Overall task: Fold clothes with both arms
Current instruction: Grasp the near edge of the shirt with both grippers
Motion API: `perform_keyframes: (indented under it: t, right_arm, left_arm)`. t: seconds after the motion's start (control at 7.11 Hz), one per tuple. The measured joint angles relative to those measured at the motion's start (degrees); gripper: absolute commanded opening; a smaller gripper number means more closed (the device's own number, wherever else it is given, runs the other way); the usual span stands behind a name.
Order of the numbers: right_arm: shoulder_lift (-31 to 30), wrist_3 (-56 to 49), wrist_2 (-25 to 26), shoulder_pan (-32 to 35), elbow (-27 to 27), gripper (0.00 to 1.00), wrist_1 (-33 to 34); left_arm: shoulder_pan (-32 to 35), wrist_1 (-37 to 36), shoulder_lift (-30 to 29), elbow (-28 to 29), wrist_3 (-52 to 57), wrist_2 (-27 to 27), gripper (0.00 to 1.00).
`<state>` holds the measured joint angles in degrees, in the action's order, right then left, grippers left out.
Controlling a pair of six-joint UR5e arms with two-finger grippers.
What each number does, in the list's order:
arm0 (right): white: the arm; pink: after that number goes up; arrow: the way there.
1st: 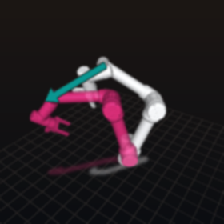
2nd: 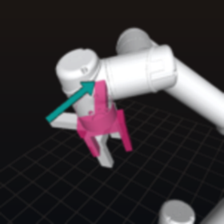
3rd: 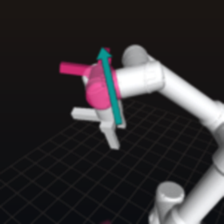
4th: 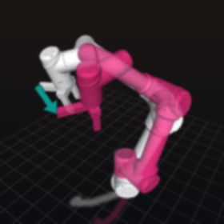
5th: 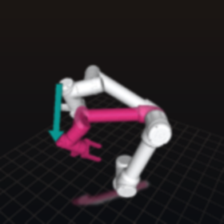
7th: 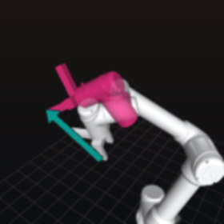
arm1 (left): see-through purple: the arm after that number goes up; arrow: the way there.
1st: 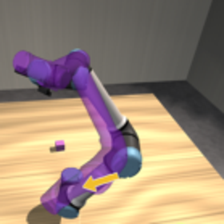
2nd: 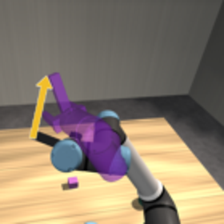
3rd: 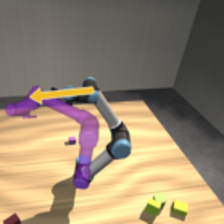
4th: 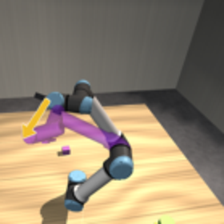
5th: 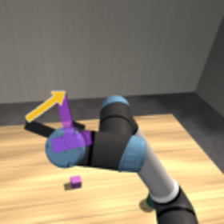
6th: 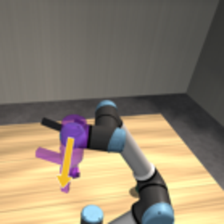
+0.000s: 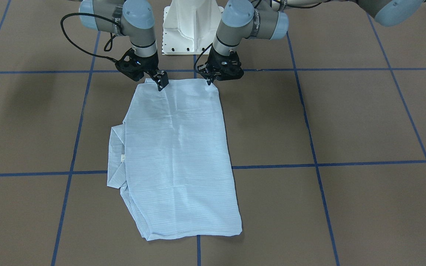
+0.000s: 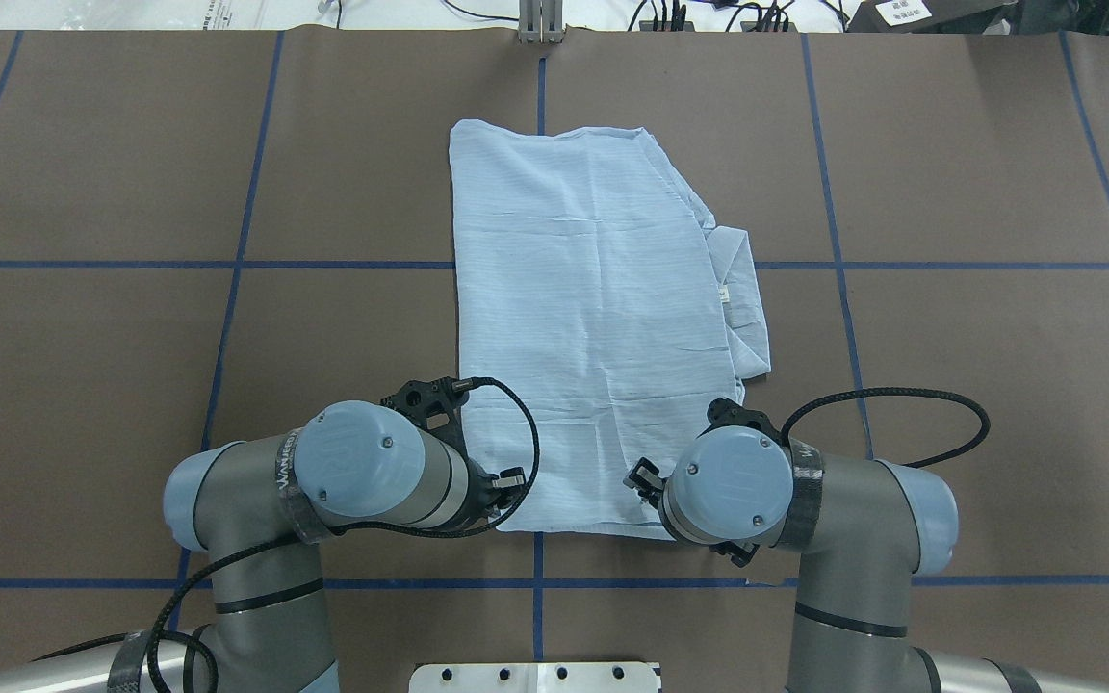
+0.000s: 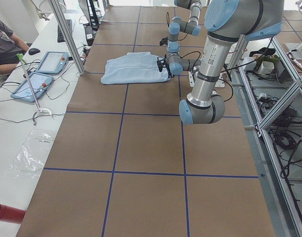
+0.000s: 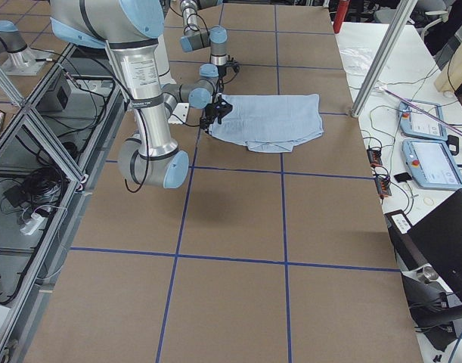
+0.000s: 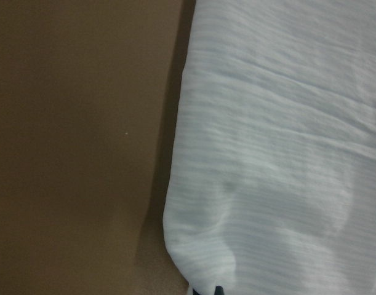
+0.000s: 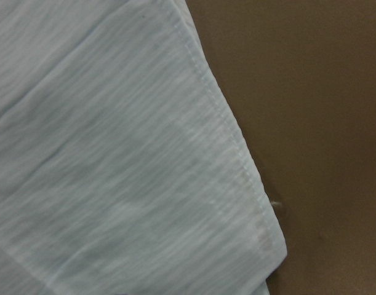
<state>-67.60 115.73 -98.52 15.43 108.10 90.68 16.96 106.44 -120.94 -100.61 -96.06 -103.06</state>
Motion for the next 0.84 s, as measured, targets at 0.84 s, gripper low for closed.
perform_keyframes:
  t: [0.84]
  right_arm:
    - [-0.2,-0.1,0.0,-0.5,-0.5,0.92,0.0]
  left_arm:
    - [0.0,0.0,0.0,0.1,0.0,0.0,0.0]
